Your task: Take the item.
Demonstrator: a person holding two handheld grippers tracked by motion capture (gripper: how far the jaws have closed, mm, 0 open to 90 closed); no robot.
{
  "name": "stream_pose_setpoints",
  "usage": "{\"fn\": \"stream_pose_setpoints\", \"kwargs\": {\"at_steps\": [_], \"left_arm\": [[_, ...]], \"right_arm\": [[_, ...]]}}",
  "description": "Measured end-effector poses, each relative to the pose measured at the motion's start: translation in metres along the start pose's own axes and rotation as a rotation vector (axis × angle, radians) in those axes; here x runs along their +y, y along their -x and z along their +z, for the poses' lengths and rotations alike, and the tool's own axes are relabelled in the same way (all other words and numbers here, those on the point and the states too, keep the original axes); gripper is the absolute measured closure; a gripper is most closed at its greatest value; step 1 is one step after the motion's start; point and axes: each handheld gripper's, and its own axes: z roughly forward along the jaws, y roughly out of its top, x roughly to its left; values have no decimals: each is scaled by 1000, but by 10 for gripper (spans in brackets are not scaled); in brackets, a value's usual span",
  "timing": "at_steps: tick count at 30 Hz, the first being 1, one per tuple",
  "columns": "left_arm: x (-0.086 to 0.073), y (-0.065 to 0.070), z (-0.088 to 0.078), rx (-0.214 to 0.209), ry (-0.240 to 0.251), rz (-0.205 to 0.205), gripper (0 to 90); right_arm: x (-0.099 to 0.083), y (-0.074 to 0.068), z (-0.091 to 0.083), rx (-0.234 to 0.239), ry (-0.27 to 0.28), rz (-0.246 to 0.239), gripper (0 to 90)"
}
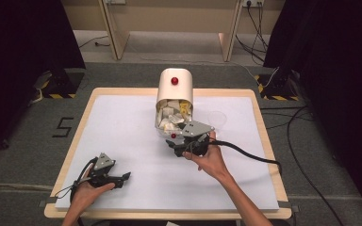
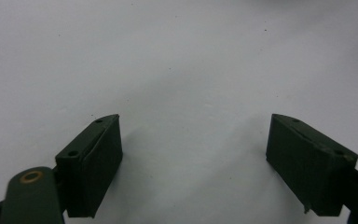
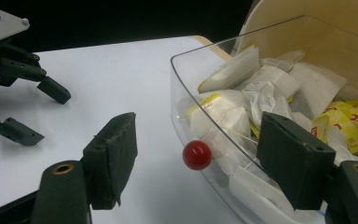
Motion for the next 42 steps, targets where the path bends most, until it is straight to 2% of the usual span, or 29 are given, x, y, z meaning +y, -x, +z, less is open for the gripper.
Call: {"fn": "stream_pose_setpoints", "kwargs": {"at_steps": [26, 33, 42], "left_arm": [[0, 0, 0, 1, -1, 2, 176], [0, 0, 0, 0, 0, 0, 176], [0, 0, 0, 0, -2, 2, 176]], "right_arm": [[0, -5, -4, 1, -22, -11, 334], [3, -1, -8, -2, 8, 2, 376], [12, 11, -15, -42, 48, 27, 438]]}}
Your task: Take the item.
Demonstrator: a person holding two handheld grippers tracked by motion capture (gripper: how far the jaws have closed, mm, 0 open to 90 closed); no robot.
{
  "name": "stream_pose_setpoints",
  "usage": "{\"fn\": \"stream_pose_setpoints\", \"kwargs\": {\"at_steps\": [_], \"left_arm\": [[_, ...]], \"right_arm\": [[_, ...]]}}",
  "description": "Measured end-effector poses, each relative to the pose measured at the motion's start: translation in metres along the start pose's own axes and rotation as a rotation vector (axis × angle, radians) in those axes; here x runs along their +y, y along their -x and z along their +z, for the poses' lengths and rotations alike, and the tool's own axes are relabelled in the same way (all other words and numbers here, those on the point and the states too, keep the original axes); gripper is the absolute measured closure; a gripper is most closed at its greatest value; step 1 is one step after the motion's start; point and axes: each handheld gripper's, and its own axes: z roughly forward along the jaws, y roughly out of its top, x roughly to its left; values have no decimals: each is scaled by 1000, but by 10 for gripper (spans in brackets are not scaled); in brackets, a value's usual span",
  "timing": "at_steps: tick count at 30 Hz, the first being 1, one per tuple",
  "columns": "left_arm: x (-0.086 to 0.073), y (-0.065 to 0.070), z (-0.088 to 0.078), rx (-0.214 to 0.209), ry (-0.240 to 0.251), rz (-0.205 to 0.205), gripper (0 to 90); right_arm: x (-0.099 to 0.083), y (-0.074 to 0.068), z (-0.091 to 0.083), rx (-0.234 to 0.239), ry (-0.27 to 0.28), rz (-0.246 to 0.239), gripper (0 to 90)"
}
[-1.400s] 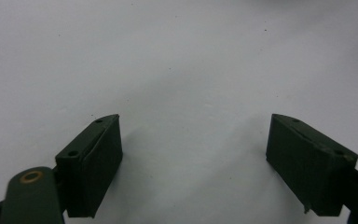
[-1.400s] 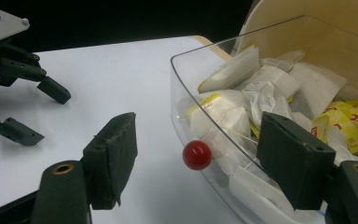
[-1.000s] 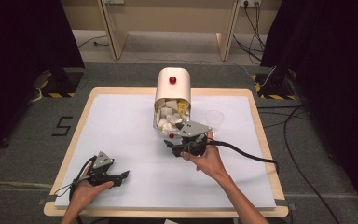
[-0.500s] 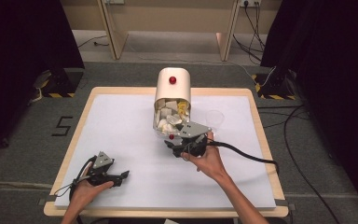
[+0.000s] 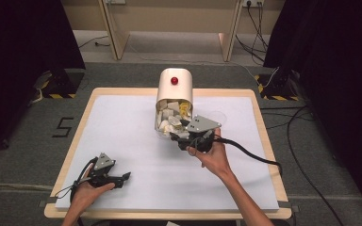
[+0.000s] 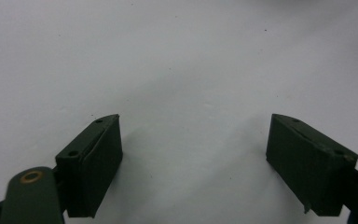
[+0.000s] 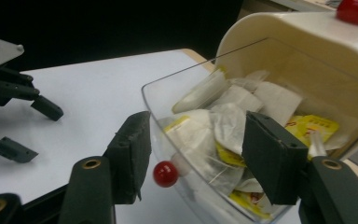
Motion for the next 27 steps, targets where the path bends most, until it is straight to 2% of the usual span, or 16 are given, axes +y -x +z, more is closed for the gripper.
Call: {"fn": "stream_pose_setpoints", "kwargs": {"at_steps": [7, 17, 27], "left_arm": [[0, 0, 0, 1, 0, 1, 175], [0, 0, 0, 1, 0, 1, 175], [0, 0, 0, 0, 0, 0, 176]], "right_arm": [[7, 8, 5, -33, -5, 4, 489], [4, 15, 27, -69, -74, 4, 547], [6, 22, 37, -74, -118, 29, 600]]}}
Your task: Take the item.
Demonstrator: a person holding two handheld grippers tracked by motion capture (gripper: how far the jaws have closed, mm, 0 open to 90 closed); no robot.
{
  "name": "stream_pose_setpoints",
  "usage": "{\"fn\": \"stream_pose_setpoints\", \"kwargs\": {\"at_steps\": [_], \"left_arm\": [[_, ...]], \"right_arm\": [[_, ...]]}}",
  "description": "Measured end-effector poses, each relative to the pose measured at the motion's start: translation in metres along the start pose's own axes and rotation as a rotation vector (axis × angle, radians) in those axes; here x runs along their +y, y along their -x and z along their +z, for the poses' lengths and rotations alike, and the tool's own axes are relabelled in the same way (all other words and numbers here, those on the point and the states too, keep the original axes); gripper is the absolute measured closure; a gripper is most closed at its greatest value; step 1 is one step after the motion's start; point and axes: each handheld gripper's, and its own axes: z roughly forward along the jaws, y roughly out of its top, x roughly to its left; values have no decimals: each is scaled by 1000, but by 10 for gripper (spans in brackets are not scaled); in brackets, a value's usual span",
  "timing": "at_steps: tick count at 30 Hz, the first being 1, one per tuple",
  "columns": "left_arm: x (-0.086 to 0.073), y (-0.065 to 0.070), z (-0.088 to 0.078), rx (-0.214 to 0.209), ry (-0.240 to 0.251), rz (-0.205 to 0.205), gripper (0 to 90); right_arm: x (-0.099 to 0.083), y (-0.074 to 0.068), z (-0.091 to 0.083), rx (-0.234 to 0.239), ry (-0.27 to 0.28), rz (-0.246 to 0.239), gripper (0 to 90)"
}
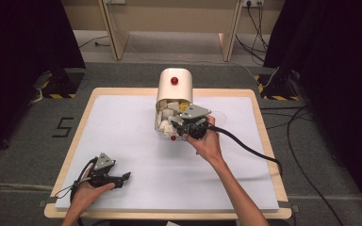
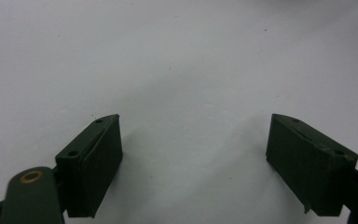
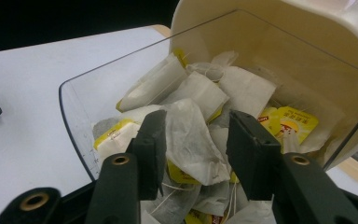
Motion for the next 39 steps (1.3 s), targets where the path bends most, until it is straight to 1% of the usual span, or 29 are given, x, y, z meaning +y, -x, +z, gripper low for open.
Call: {"fn": "stream_pose_setpoints", "kwargs": {"at_steps": [1, 2, 4, 6, 8, 9, 10, 13, 14, 15, 16, 19, 20, 21, 24, 33, 39], "left_arm": [[0, 0, 0, 0, 0, 0, 176], [0, 0, 0, 0, 0, 0, 176], [0, 0, 0, 1, 1, 1, 175], [0, 0, 0, 1, 0, 1, 175], [0, 0, 0, 1, 0, 1, 175], [0, 0, 0, 1, 0, 1, 175], [0, 0, 0, 1, 0, 1, 175], [0, 0, 0, 1, 0, 1, 175], [0, 0, 0, 1, 0, 1, 175], [0, 0, 0, 1, 0, 1, 175], [0, 0, 0, 1, 0, 1, 175], [0, 0, 0, 0, 0, 0, 175], [0, 0, 0, 1, 0, 1, 176], [0, 0, 0, 2, 1, 1, 175], [0, 0, 0, 1, 1, 1, 175], [0, 0, 0, 1, 1, 1, 175], [0, 0, 0, 1, 0, 1, 175]], "right_arm": [[0, 0, 1, 4, -10, 9, 625], [0, 0, 1, 4, -10, 9, 625], [-2, 2, 4, 5, -38, 2, 658], [-2, 3, 5, 10, -47, 3, 672], [-3, 2, 7, 19, -52, 0, 723], [-3, 2, 7, 24, -49, -9, 781], [-3, 2, 7, 24, -49, -9, 781], [-3, 3, 6, 23, -47, -23, 869], [-3, 3, 6, 23, -47, -23, 869], [-2, 3, 4, 26, -31, -34, 884], [-2, 3, 4, 26, -31, -34, 884], [0, 5, -2, 19, -4, -41, 887], [1, 5, -4, 15, 5, -33, 887], [2, 6, -5, 15, 13, -39, 888], [5, 7, -13, 17, 41, -31, 887], [7, 8, -20, 25, 68, -25, 887], [10, 10, -32, 22, 107, -20, 887]]}}
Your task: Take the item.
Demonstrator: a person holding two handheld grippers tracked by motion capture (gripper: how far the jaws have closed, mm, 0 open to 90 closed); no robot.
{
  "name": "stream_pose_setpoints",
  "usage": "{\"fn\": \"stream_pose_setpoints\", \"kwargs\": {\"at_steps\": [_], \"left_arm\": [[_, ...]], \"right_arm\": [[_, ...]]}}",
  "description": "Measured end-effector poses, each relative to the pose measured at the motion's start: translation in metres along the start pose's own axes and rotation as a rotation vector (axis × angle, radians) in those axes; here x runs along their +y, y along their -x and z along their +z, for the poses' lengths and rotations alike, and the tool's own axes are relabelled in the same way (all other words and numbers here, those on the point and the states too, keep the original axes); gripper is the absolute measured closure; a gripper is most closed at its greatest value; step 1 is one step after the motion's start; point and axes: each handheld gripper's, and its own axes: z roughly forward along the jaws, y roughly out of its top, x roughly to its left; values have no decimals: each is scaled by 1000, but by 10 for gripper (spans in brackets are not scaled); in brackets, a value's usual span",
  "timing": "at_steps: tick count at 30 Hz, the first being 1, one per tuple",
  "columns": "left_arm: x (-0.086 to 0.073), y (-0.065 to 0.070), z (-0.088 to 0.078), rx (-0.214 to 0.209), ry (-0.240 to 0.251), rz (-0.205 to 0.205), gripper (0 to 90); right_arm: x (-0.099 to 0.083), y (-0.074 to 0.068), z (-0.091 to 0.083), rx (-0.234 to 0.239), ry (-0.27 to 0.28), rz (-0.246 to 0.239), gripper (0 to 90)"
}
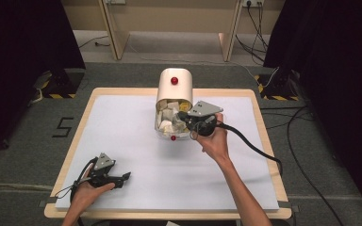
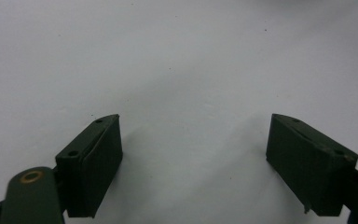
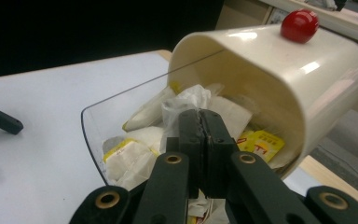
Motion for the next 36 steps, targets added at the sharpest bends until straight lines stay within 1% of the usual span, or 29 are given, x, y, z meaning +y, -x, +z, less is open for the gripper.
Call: {"fn": "stream_pose_setpoints", "kwargs": {"at_steps": [1, 2, 5, 6, 7, 8, 9, 10, 11, 12, 13, 15, 16, 19, 22, 23, 25, 26, 29, 30, 32, 36], "left_arm": [[0, 0, 0, 0, 0, 0, 175], [0, 0, 0, 0, 1, 0, 175], [0, 0, 0, 1, 0, 0, 175], [0, 0, 0, 0, 0, 0, 175], [0, 0, 0, 0, 0, 0, 175], [0, 0, 0, 0, 0, 0, 175], [0, 0, 0, 0, 0, 0, 175], [0, 0, 0, 0, 0, 0, 175], [0, 0, 0, 0, 0, 0, 175], [0, 0, 0, 0, 0, 0, 175], [0, 0, 0, 0, 0, 0, 175], [0, 0, 0, 0, 0, 0, 175], [0, 0, 0, 0, 0, 0, 175], [0, 0, 0, 0, 0, -1, 176], [0, 0, 0, 0, 0, 0, 175], [0, 0, 0, 0, 0, 0, 176], [0, 0, 0, 0, 1, -1, 176], [0, 0, 0, 0, 0, -1, 176], [0, 0, 0, 0, 0, -1, 176], [0, 0, 0, 0, 0, -1, 176], [0, 0, 0, 0, 0, -1, 176], [0, 0, 0, 0, 0, -1, 176]], "right_arm": [[1, 1, -3, 0, 5, 4, 887], [3, 2, -8, -2, 22, 7, 887], [5, 4, -13, -6, 37, 9, 887], [7, 6, -19, -10, 51, 10, 887], [7, 6, -19, -10, 51, 10, 887], [9, 8, -26, -15, 64, 20, 887], [9, 8, -26, -15, 64, 20, 887], [11, 11, -32, -21, 83, 24, 887], [11, 11, -32, -21, 83, 24, 887], [12, 13, -37, -33, 91, 25, 887], [12, 13, -37, -33, 91, 25, 887], [13, 16, -45, -44, 95, 28, 886], [13, 16, -45, -44, 95, 28, 886], [14, 20, -52, -59, 111, 29, 886], [13, 25, -60, -79, 115, 34, 886], [13, 25, -60, -79, 115, 34, 886], [10, 28, -62, -88, 112, 43, 885], [7, 33, -64, -98, 104, 48, 885], [3, 37, -65, -111, 97, 54, 885], [-1, 41, -65, -118, 92, 70, 885], [-3, 43, -66, -125, 89, 70, 885], [-9, 50, -66, -139, 77, 87, 884]]}}
